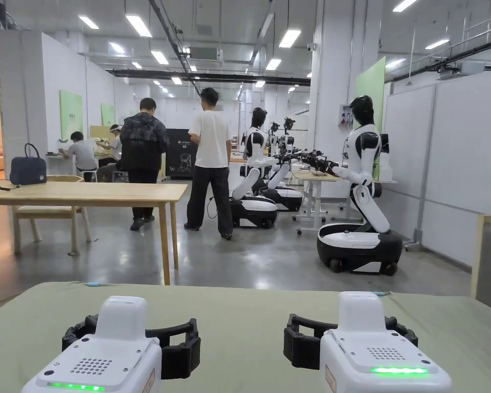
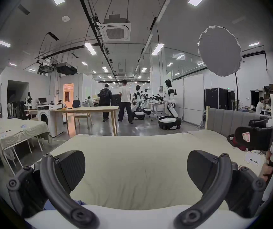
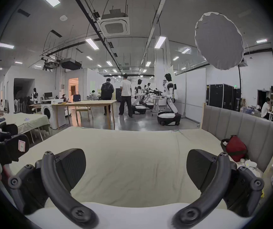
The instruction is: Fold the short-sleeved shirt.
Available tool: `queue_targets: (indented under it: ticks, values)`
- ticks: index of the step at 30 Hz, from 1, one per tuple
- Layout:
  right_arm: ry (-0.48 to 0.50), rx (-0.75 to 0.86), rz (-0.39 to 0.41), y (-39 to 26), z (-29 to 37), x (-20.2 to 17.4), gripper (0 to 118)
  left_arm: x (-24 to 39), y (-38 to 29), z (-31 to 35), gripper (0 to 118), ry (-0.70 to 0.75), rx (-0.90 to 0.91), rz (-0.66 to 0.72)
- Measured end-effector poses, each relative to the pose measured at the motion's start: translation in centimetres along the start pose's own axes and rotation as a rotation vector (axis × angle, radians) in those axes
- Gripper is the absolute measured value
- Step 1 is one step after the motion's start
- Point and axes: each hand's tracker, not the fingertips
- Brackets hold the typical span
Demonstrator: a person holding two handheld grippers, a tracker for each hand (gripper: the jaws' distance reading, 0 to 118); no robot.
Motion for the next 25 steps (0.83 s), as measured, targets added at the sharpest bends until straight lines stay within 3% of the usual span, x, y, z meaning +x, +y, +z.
queue_targets:
  ticks: [25]
  values:
    - [-0.041, 0.06, 0.014, -1.2, -0.4, 0.3, 118, 0.5, -0.4, -0.1, 118, -0.003, -0.006, -0.004]
